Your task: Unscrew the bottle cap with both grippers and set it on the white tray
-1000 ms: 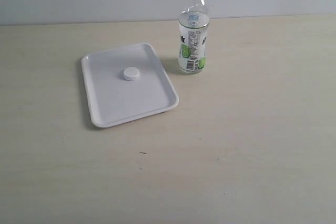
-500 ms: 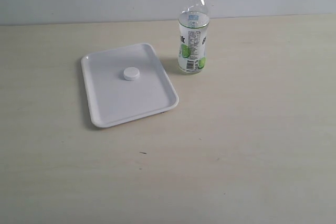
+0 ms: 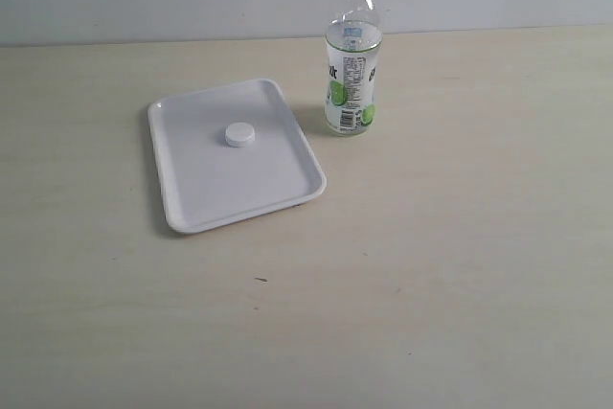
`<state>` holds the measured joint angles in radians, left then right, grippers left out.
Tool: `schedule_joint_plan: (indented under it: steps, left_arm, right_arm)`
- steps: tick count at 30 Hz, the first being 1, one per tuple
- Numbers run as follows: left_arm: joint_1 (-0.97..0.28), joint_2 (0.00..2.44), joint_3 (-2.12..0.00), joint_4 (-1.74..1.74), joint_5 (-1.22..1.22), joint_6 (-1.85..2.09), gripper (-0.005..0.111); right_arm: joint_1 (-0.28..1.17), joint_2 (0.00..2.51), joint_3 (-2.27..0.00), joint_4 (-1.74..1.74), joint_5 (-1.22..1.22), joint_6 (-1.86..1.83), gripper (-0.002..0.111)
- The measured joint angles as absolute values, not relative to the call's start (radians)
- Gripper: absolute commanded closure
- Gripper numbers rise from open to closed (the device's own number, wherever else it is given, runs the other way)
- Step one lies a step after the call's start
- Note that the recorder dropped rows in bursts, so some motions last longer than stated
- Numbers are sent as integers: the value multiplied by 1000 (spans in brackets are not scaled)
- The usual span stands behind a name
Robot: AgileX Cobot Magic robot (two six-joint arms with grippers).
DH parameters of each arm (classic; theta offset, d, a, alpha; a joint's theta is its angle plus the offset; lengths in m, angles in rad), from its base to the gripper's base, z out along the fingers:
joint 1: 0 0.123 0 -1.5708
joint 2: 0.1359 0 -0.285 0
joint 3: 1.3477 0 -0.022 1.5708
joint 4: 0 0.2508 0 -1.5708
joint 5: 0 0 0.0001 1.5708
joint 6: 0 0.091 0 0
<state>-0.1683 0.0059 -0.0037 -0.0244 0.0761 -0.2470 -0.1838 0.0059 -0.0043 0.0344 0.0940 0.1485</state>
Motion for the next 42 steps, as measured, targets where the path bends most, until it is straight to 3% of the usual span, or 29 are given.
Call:
schedule_joint_plan:
  steps: [35,42]
  left_arm:
    - [-168,6,-4,117,70,-296,107]
    - [-106,6,-4,117,70,-296,107]
  right_arm:
    - [-184,6,-4,34,90,148,108]
    - [-184,6,-4,34,90,148,108]
